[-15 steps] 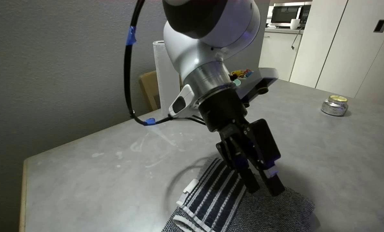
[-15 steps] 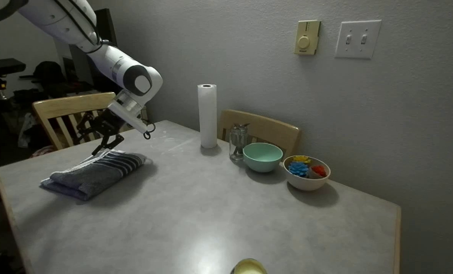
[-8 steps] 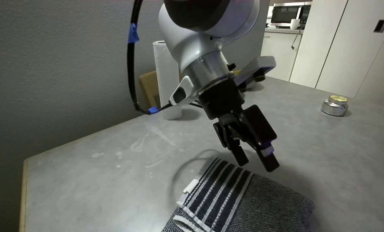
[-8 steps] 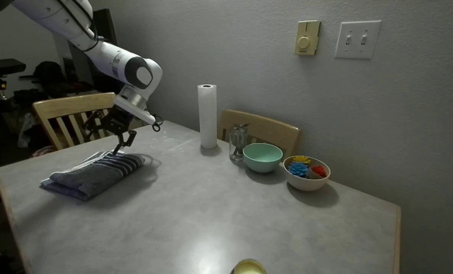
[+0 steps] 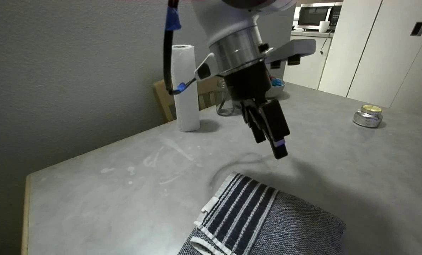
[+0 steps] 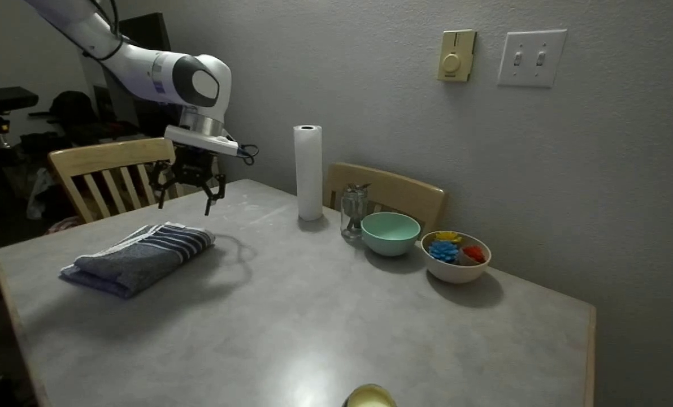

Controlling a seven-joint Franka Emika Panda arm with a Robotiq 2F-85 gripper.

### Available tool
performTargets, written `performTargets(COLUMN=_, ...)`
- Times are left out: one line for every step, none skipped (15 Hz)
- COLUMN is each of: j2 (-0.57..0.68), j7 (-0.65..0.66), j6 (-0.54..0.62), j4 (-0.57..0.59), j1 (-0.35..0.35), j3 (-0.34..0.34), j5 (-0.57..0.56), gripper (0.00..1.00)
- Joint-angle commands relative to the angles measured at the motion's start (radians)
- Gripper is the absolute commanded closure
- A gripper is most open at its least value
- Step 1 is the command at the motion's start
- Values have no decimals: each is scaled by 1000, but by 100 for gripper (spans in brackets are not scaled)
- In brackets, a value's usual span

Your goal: Fold the towel

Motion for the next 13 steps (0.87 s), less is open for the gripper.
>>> performTargets(j2=-162, j7=119, j6=145, j4=-186, j1=-5, j3=-31, j5=-59, gripper=0)
performTargets(j2=-189, j7=160, j6=173, j4=-212, j1=-3, j3=-40, j5=-79, gripper=0)
performTargets(j2=-213, j7=203, j6=201, j4=-237, j1=0, j3=-48, j5=-104, gripper=0)
performTargets(j2=-232, j7=251, j6=224, j4=-257, j1=3, j3=-56, j5=-133, gripper=0)
performTargets(j2=-247, j7=291, j6=234, j4=-271, j1=4, j3=-62, j5=-157, gripper=0)
performTargets(j2=-249, j7=310, j6=226, j4=-274, j1=0, j3=-63, j5=-165, gripper=0)
performTargets(j2=-239, j7=319, j6=200, j4=-267, j1=-7, j3=-61, j5=-156, gripper=0)
performTargets(j2=-211, j7=289, j6=183, j4=-215, j1=-7, j3=-47, j5=-143, gripper=0)
performTargets(j2=-217, j7=300, j6=183, j4=-225, j1=-8, j3=-50, j5=-143, gripper=0)
performTargets(j2=-217, j7=305, j6=183, j4=-230, j1=-8, j3=-53, j5=-143, gripper=0)
performTargets(j2=-217, j7=308, j6=184, j4=-233, j1=-8, j3=-53, j5=-144, gripper=0)
performTargets(j2=-217, j7=309, j6=184, j4=-235, j1=-8, j3=-54, j5=-144, gripper=0)
performTargets(j2=-217, j7=310, j6=184, j4=-236, j1=-8, j3=-54, j5=-144, gripper=0)
